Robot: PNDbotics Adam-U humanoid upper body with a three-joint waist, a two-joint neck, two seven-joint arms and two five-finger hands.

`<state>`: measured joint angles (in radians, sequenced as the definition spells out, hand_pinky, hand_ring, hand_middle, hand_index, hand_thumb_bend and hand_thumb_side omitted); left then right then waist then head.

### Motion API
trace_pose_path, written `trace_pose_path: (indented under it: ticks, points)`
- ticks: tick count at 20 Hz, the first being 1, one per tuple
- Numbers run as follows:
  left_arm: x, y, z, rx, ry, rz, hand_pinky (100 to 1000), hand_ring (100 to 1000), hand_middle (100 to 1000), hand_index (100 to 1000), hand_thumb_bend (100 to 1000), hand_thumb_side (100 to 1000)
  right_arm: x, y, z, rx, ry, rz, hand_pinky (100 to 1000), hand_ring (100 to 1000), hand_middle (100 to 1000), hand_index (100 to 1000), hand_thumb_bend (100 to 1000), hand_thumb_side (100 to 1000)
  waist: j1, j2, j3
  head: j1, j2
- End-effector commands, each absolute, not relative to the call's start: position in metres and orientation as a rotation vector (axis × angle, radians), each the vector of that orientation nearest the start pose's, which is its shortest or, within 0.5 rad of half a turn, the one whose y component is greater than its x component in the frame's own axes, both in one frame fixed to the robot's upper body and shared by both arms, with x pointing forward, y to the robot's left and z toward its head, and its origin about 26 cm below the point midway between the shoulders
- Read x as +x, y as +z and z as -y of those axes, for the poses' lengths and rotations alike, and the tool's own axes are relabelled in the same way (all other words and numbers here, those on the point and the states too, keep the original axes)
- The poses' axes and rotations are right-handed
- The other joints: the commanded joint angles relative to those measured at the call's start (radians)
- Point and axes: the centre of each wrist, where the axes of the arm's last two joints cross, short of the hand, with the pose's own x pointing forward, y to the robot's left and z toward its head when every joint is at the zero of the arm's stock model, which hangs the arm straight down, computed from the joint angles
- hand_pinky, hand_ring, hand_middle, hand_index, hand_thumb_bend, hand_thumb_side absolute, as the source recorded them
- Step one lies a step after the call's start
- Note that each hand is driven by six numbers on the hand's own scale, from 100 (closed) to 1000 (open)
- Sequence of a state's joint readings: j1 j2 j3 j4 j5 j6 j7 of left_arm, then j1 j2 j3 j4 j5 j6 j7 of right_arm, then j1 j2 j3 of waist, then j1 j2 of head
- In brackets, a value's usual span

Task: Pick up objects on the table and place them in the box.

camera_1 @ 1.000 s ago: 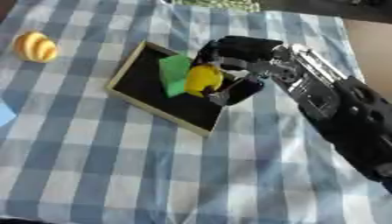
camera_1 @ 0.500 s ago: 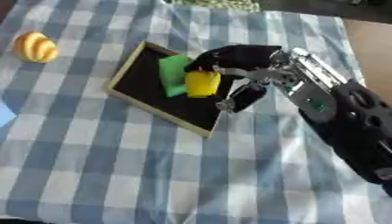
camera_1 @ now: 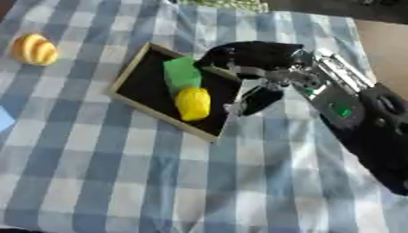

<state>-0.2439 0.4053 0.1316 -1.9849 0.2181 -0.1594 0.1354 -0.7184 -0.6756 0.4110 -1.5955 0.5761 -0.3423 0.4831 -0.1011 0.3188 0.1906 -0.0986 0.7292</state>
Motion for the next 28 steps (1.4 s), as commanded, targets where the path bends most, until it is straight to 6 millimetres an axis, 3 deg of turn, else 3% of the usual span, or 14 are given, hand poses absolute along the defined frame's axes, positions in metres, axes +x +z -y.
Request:
trace_pose_path:
  ticks: [1, 4, 7, 8, 9, 13, 14, 15, 16, 18, 22, 23, 25, 28]
  points:
    - [0.291, 0.209, -0.311, 0.17, -0.092, 2.428, 1000, 802, 753, 851, 100, 624, 0.377, 0.247, 0.249, 0.879, -2.537, -2.303, 971, 970, 879, 1000, 100, 257, 0.003, -0.017, -0.001, 0.005, -0.007]
    - [0.29, 0.211, -0.313, 0.182, -0.101, 2.436, 1000, 803, 754, 851, 100, 617, 0.368, 0.264, 0.262, 0.928, -2.437, -2.383, 947, 950, 855, 1000, 100, 109, 0.004, -0.017, -0.002, 0.01, -0.006]
    - [0.29, 0.217, -0.317, 0.224, -0.151, 2.457, 1000, 804, 755, 852, 100, 599, 0.35, 0.291, 0.278, 1.019, -2.278, -2.45, 926, 933, 847, 1000, 100, 123, 0.004, -0.018, -0.005, 0.017, -0.003]
    - [0.29, 0.221, -0.319, 0.253, -0.186, 2.472, 1000, 804, 752, 852, 100, 597, 0.343, 0.3, 0.282, 1.043, -2.224, -2.467, 922, 932, 851, 1000, 100, 253, 0.004, -0.019, -0.006, 0.02, -0.001]
    - [0.29, 0.226, -0.322, 0.295, -0.247, 2.484, 1000, 805, 757, 856, 100, 581, 0.336, 0.307, 0.287, 1.061, -2.18, -2.476, 918, 929, 848, 1000, 100, 132, 0.005, -0.019, -0.008, 0.023, 0.0]
    - [0.286, 0.256, -0.334, 0.562, -0.654, 2.5, 981, 824, 776, 879, 100, 217, 0.314, 0.322, 0.305, 1.063, -2.021, -2.583, 898, 875, 785, 936, 100, 122, 0.012, -0.022, -0.013, 0.022, 0.005]
    - [0.286, 0.263, -0.336, 0.631, -0.781, 2.485, 978, 826, 779, 882, 100, 198, 0.31, 0.323, 0.309, 1.049, -1.986, -2.624, 898, 874, 783, 934, 100, 121, 0.014, -0.022, -0.014, 0.021, 0.005]
    - [0.285, 0.271, -0.337, 0.701, -0.933, 2.453, 953, 837, 804, 904, 100, 100, 0.307, 0.324, 0.313, 1.037, -1.956, -2.661, 895, 863, 771, 925, 100, 117, 0.017, -0.024, -0.015, 0.019, 0.007]
    - [0.284, 0.277, -0.338, 0.763, -1.08, 2.408, 943, 851, 820, 915, 100, 100, 0.304, 0.325, 0.316, 1.029, -1.932, -2.692, 894, 861, 770, 919, 100, 110, 0.018, -0.025, -0.015, 0.018, 0.008]
    - [0.283, 0.29, -0.338, 0.86, -1.366, 2.284, 942, 870, 841, 930, 180, 100, 0.3, 0.328, 0.322, 1.047, -1.89, -2.735, 893, 860, 771, 919, 100, 100, 0.022, -0.029, -0.014, 0.019, 0.01]
    - [0.283, 0.307, -0.337, 0.983, -1.727, 2.052, 942, 906, 858, 937, 495, 100, 0.296, 0.329, 0.329, 1.093, -1.822, -2.782, 892, 858, 773, 913, 100, 100, 0.026, -0.036, -0.015, 0.027, 0.008]
    - [0.284, 0.31, -0.337, 1.006, -1.787, 2.003, 945, 917, 863, 938, 612, 100, 0.296, 0.329, 0.331, 1.107, -1.814, -2.785, 890, 858, 774, 911, 100, 100, 0.026, -0.038, -0.017, 0.03, 0.008]
    - [0.287, 0.316, -0.339, 1.046, -1.889, 1.916, 943, 924, 861, 927, 724, 100, 0.294, 0.33, 0.335, 1.152, -1.791, -2.788, 889, 855, 774, 908, 100, 100, 0.028, -0.04, -0.021, 0.034, 0.007]
    - [0.293, 0.322, -0.342, 1.085, -1.991, 1.823, 947, 928, 856, 925, 790, 100, 0.293, 0.329, 0.341, 1.204, -1.726, -2.823, 887, 848, 767, 900, 100, 100, 0.029, -0.042, -0.025, 0.049, 0.009]
